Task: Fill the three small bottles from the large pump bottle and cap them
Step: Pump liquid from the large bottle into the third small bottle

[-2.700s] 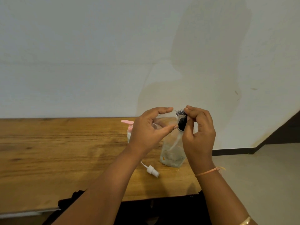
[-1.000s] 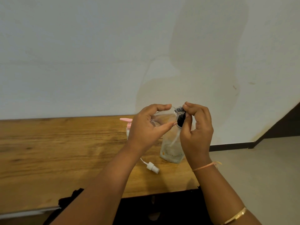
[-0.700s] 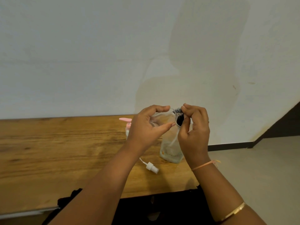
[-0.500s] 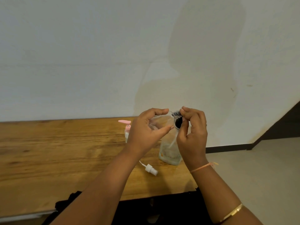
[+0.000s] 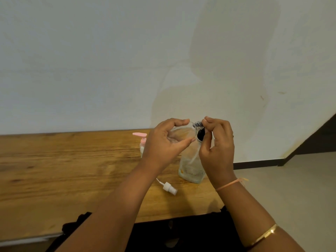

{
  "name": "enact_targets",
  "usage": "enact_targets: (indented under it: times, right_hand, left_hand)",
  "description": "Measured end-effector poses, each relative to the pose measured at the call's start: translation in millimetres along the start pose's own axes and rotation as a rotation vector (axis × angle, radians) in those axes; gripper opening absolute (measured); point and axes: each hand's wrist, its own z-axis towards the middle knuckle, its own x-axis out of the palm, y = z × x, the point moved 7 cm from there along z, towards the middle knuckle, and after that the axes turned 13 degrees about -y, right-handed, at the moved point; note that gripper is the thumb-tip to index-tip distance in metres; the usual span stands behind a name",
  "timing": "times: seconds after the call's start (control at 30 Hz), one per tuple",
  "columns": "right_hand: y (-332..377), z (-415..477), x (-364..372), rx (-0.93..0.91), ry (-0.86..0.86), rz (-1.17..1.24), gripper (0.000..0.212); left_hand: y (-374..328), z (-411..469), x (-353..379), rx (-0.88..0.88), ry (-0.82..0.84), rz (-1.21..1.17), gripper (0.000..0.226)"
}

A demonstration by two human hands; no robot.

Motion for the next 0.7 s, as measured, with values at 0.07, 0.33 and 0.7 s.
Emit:
enact_targets:
  times: [0.07, 0.33, 0.7]
  right_hand:
    - [2, 1, -1, 0.017, -0.006, 0.012, 0.02]
    - [7, 9, -7, 0.066, -0.037, 0.057, 0.021]
    - [3, 2, -5, 0.068, -0.011, 0.065, 0.022]
  left_hand:
    - [0, 0, 0, -0.005, -0.006, 0.001, 0.039]
    - [-6, 1, -3, 0.054, -0.025, 0.006, 0.042]
    - [2, -1, 1, -0.016, -0.002, -0.04, 0.039]
